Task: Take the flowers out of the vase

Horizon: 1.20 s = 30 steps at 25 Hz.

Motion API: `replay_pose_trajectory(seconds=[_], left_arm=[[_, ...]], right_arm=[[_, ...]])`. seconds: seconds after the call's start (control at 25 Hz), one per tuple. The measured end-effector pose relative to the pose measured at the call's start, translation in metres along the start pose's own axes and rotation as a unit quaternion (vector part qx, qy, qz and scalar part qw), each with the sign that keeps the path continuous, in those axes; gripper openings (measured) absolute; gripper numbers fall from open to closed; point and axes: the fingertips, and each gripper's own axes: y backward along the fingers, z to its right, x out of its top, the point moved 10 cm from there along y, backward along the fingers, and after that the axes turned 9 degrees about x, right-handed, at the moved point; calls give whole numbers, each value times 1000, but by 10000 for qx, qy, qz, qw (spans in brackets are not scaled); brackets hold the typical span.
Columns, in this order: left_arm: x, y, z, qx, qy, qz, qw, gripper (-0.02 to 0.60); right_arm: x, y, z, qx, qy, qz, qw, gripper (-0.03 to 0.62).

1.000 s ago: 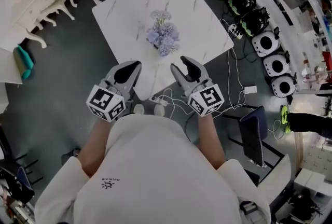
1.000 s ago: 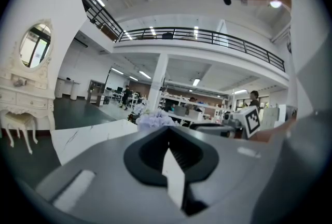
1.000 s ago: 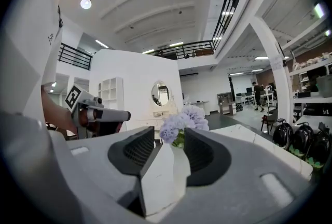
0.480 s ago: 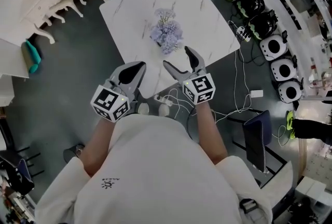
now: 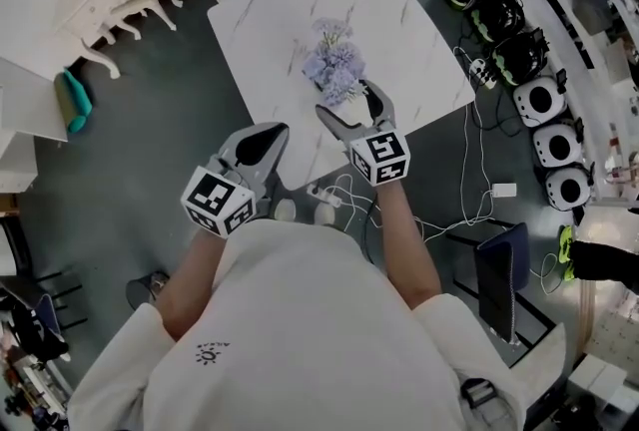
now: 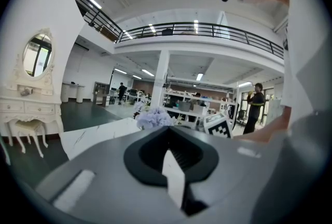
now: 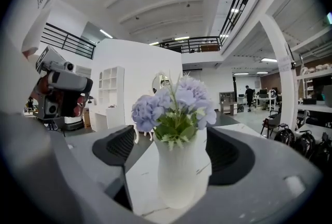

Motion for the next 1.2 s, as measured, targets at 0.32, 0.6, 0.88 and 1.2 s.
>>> replay_pose_trajectory(seconds=[0.32, 0.6, 0.88, 1.2], left_arm=[[-1, 4, -8, 106, -6, -53, 9999, -12], [-2, 4, -12, 126, -48, -146, 9998, -12], [-4, 6, -15, 147, -53, -149, 9998, -12], [-4, 3, -15, 114, -53, -164, 9998, -12]], right_arm=[[7, -12, 7, 139, 85, 66, 9998, 447], [10, -19, 11, 290, -85, 208, 9993, 445], [10, -19, 13, 370, -51, 244, 9990, 388], [12, -11, 15, 330, 8, 297, 9990, 255]])
